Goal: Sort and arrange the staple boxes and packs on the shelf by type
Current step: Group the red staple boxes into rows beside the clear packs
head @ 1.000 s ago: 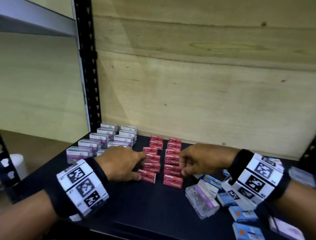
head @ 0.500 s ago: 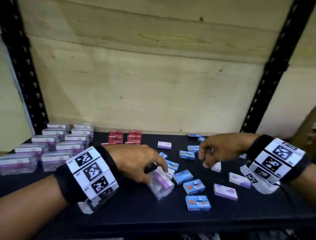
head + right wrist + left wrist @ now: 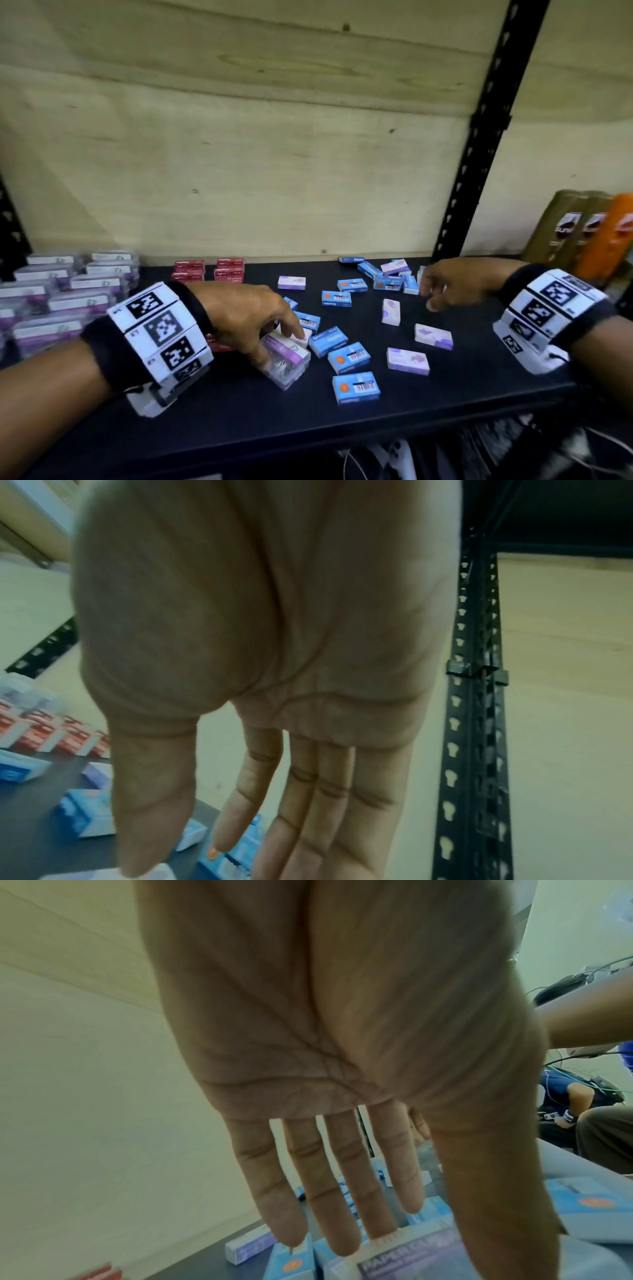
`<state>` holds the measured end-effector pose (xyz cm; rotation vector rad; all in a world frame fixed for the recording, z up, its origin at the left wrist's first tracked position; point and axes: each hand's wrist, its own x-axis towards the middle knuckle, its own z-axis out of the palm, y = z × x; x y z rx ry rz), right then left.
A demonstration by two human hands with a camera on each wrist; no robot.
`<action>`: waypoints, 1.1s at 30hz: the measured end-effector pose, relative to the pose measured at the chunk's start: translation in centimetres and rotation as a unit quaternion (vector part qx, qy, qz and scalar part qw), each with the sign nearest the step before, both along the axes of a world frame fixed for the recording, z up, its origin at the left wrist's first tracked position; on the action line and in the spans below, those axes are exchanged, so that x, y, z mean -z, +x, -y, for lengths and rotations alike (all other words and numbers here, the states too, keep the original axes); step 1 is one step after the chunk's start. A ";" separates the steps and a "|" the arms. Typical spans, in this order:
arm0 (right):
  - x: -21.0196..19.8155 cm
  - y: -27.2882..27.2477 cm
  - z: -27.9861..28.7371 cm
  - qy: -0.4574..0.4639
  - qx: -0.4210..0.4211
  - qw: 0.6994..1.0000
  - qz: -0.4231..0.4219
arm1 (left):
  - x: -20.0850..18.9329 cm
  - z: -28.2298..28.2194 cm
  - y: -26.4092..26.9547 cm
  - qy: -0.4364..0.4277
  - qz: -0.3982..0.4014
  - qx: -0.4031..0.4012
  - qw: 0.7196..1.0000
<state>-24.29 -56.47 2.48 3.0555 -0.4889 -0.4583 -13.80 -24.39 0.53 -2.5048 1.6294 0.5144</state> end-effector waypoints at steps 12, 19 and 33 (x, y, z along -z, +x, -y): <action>1.7 6.5 7.8 -0.007 0.047 0.999 0.017 | -0.2 0.4 0.1 0.012 -0.025 -0.068 0.997; 4.0 7.2 7.6 -0.022 0.035 0.999 -0.009 | -0.1 0.0 0.3 -0.011 -0.041 -0.086 0.995; 0.6 4.6 5.9 0.189 0.045 0.975 0.111 | 0.3 0.0 1.3 -0.058 -0.081 -0.090 0.991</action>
